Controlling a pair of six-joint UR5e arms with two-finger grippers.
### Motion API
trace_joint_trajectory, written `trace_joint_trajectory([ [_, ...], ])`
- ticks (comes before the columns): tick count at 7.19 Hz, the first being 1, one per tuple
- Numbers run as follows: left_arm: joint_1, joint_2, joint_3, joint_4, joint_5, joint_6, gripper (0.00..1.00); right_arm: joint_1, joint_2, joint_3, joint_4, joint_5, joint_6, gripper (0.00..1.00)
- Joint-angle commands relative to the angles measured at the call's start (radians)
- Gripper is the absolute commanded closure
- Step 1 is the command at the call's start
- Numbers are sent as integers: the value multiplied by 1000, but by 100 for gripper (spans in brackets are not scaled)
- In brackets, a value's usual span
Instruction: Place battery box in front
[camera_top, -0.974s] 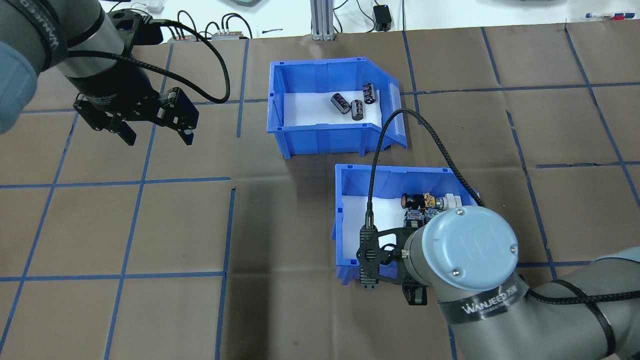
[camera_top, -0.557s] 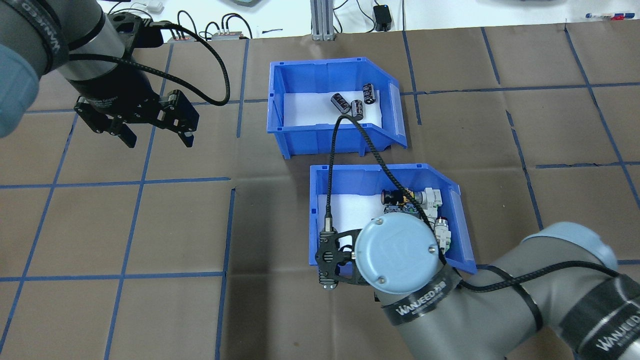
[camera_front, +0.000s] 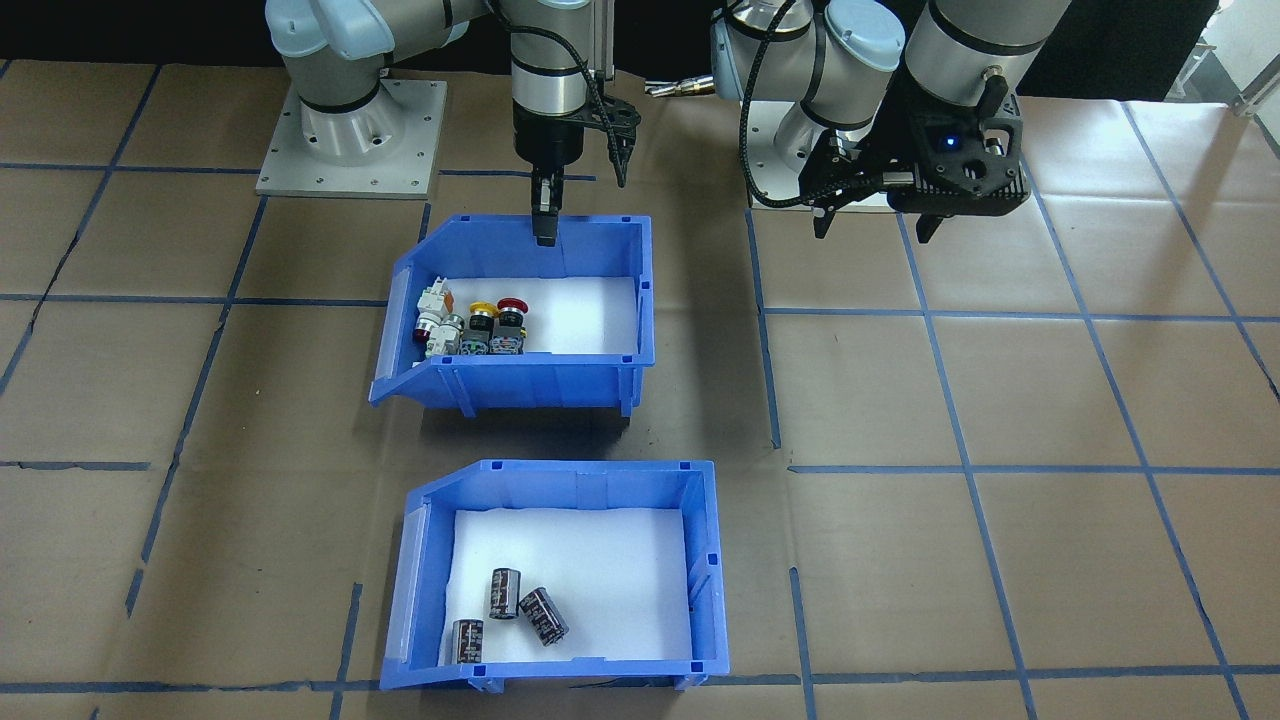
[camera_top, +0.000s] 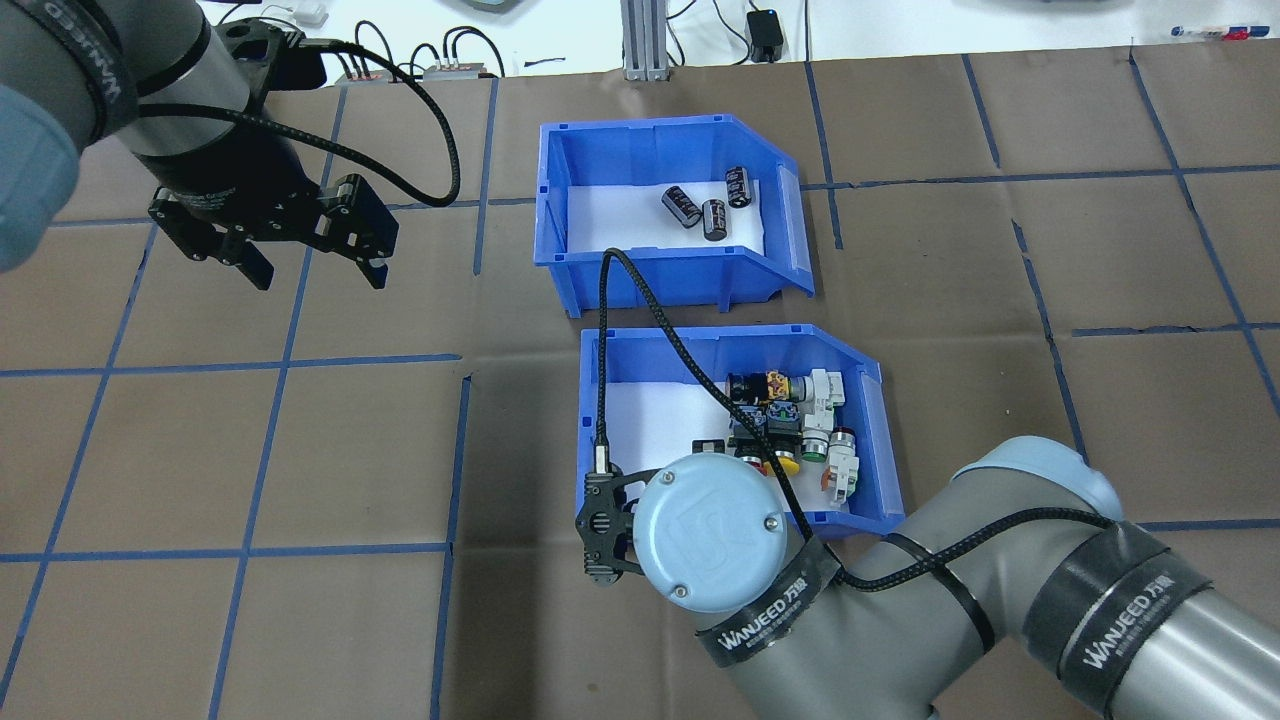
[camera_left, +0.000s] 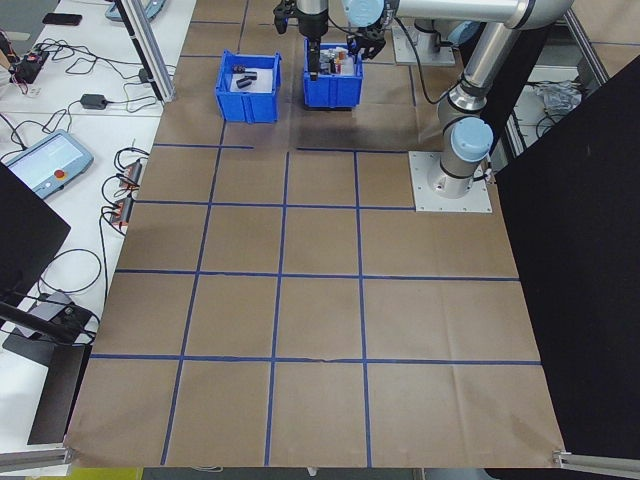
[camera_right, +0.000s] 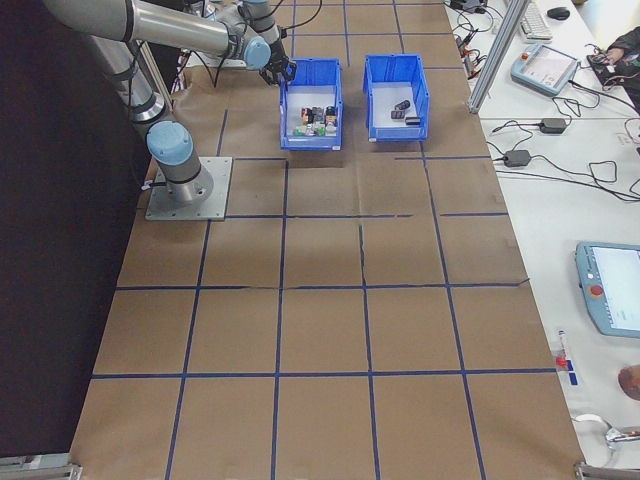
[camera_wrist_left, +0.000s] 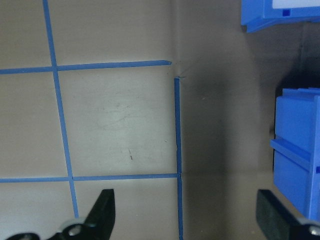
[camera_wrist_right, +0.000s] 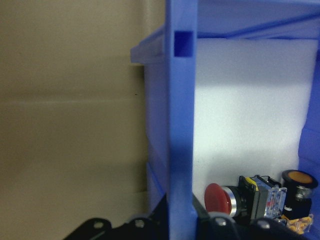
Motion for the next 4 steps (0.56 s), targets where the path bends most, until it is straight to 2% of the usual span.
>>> trace_joint_trajectory([
  [1, 0, 2, -9, 2, -1, 1, 0, 6, 3, 2, -11, 2, 14, 75],
  [2, 0, 2, -9, 2, -1, 1, 0, 6, 5, 5, -8, 9, 16, 20],
  [3, 0, 2, -9, 2, -1, 1, 0, 6, 5, 11, -11, 8, 11, 0],
  [4, 0, 0, -9, 3, -1, 1, 0, 6, 5, 11, -8, 5, 7, 0],
])
